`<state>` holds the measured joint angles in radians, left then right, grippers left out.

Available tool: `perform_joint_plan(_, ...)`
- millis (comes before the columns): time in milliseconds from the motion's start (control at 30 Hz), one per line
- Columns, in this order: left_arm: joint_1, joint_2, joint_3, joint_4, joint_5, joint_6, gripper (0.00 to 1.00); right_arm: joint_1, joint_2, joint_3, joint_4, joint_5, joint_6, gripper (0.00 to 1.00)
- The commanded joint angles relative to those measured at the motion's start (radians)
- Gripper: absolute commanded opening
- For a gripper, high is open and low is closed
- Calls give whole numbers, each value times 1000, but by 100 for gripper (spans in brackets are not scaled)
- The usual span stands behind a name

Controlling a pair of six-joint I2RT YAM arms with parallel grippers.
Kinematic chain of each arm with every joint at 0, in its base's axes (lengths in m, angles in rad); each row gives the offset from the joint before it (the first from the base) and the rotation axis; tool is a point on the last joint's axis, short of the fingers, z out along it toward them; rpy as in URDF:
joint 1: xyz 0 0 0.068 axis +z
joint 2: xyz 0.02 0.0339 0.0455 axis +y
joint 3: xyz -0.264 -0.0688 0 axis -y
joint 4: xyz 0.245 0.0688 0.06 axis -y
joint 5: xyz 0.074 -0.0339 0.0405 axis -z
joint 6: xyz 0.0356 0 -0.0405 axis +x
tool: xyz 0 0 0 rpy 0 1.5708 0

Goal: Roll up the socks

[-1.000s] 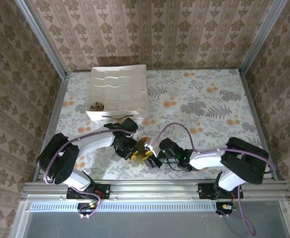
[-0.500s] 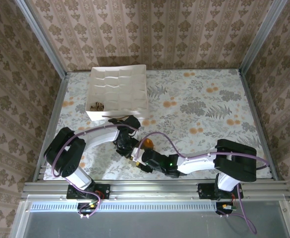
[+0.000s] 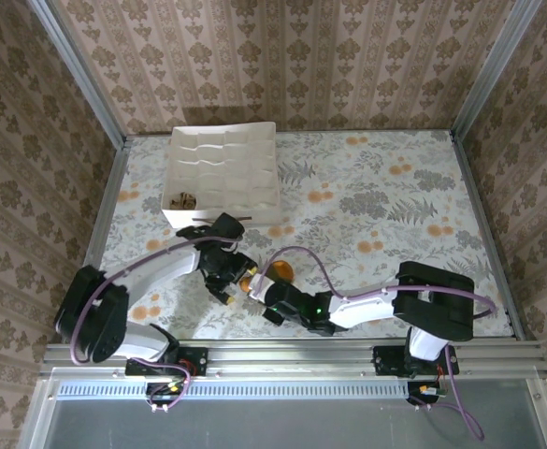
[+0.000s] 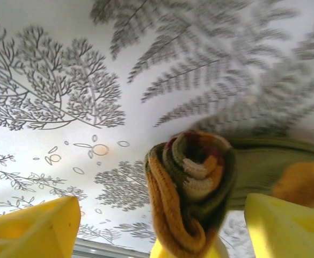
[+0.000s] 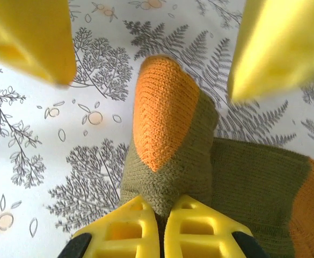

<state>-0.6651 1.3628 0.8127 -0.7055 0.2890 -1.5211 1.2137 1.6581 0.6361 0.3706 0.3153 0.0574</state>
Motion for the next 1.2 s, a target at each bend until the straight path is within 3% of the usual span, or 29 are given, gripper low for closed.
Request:
perform_joint_plan(0, 4, -68, -25, 10, -24, 57, 80, -73, 6, -169, -58, -164, 135, 0)
perform_joint_plan(167, -53, -114, -53, 82, -45, 101, 75, -217, 30, -291, 173, -439, 236, 0)
perform_joint_plan(367, -136, -70, -88, 240, -70, 84, 64, -300, 112, -355, 326, -578, 309, 0)
perform_joint_plan(633, -184, 80, -78, 307, -65, 124, 59, -345, 138, -421, 414, -558, 376, 0)
perform_joint_plan(1000, -239, 292, -5, 294, -65, 188, 56, -385, 152, -390, 367, -552, 388, 0)
perform_joint_plan(1100, -250, 351, -6, 261, -43, 188, 48, -400, 159, -379, 340, -542, 377, 0)
perform_joint_plan(1167, -254, 375, -20, 243, -31, 175, 31, -404, 146, -376, 326, -531, 367, 0)
